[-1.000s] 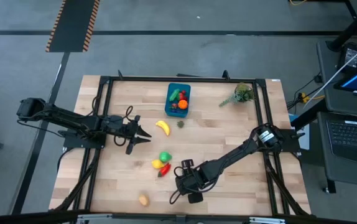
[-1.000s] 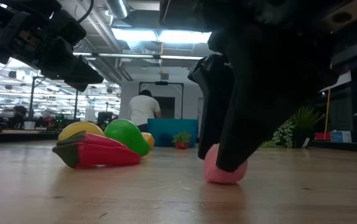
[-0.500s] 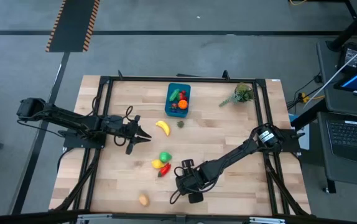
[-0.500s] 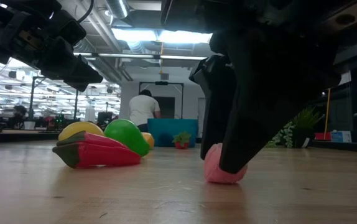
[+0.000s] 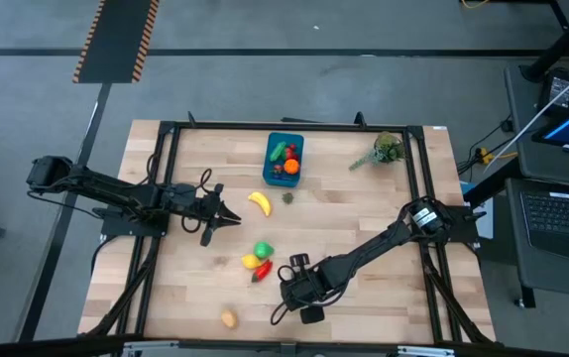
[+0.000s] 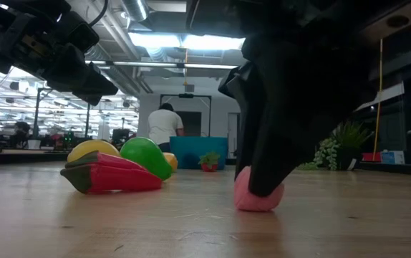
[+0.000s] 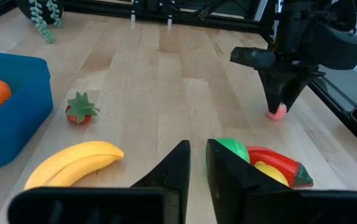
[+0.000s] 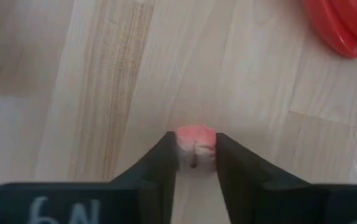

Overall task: Pick and placing Produce into tupperware
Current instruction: Put the apricot into the blue bin

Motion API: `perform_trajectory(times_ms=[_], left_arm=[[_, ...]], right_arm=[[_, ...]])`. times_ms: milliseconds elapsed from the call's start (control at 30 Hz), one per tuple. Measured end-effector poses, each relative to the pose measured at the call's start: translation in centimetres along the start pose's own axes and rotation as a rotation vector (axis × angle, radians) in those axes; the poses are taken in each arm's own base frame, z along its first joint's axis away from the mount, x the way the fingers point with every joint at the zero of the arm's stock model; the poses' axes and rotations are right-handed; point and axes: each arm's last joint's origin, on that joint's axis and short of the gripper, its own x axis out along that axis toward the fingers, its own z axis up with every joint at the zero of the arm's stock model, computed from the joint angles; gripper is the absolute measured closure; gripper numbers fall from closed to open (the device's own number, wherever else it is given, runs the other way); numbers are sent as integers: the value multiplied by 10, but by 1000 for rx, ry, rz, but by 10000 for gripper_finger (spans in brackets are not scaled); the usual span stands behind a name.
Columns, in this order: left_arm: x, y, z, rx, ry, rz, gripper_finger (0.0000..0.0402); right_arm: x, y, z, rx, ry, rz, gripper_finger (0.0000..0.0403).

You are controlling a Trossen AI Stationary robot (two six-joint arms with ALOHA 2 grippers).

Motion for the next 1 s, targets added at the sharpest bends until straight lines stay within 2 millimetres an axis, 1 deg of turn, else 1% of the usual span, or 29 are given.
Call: perform_trajectory(times_ms=[100,167,400,500,567,667,800,1000], left_arm=[[0,0,0,0,0,0,361],[0,0,0,0,0,0,364],[0,0,0,5,0,0,374],[0,0,0,6,0,0,378],[0,0,0,7,0,0,381],[0,0,0,8,0,0,386],[0,0,0,8,0,0,392],[0,0,0,8,0,0,400]], right_arm=[[0,-1,0,1,0,-1,333],[0,-1,0,1,0,0,342],[0,-6,2,11,-1,-4,346],[-1,-15,6,30,-6,-11,346],[-5,-26,16,57,-33,-22,346],[-17,-41,35,86,-94,-35,347],[-37,-55,48,68,-87,-107,348],[-86,-72,61,67,-93,-330,353]])
